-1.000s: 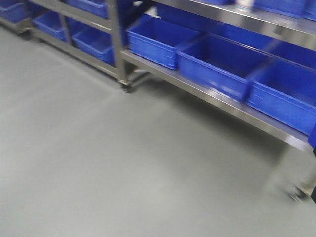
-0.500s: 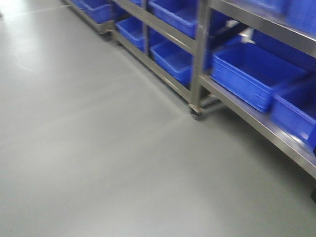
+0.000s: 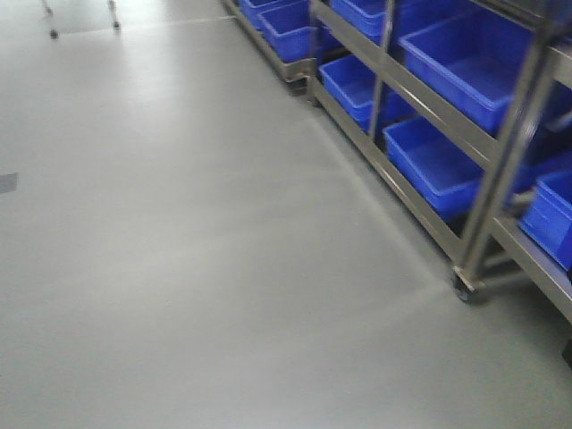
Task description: Pour parts from conveyor to right shelf
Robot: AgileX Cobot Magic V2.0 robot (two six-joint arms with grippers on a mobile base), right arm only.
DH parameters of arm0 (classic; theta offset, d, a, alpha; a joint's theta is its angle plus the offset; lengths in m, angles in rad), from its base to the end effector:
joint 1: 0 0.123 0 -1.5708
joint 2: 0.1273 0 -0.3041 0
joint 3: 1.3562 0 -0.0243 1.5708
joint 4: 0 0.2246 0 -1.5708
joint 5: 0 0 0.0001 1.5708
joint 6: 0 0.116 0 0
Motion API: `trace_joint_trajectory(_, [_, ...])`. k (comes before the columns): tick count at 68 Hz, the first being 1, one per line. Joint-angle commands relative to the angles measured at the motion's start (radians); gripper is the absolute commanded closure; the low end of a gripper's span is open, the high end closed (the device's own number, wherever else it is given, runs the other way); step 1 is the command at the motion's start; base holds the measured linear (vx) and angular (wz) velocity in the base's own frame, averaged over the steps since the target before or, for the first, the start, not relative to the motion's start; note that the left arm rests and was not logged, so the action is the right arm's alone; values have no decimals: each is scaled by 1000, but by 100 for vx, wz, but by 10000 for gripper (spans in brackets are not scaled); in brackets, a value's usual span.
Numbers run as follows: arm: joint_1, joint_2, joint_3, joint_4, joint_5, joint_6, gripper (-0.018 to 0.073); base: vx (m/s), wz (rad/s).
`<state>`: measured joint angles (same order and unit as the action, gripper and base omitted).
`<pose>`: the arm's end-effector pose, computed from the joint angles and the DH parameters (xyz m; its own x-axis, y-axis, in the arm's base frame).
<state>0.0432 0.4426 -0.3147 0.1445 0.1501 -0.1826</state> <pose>0.0831 0.0061 0.2803 -0.1852 -0.0477 -0.9815 -0.0717 0.9968 -0.0349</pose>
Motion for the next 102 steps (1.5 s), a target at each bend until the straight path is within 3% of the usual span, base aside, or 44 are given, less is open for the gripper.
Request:
trace_joint_trajectory(1, [0,9,-29,-1,-81,-2,565,64,44])
trace_joint_trajectory(44, [0,9,-29,-1,-81,-2,565,66,34])
trace_joint_trajectory(102, [0,9,-29,-1,-81,-2,565,60,6])
